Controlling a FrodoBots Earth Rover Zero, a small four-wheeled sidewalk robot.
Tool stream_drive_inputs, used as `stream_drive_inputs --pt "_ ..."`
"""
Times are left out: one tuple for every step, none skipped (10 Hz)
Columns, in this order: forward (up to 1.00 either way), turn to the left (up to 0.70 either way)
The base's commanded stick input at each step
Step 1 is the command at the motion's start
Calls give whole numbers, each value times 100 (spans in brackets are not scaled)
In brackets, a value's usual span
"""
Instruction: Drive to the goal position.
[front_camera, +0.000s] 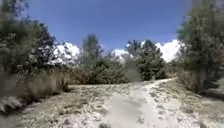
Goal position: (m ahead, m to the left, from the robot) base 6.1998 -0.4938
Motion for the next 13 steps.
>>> stream_drive_inputs --pt "44 2" --pt "44 2" --pt "44 2" --pt "44 2" --pt "44 2" --pt "44 2" --pt "44 2" --pt "44 2" --pt "44 2" --pt "44 2" --pt "44 2" --pt "44 2" --pt "44 2"
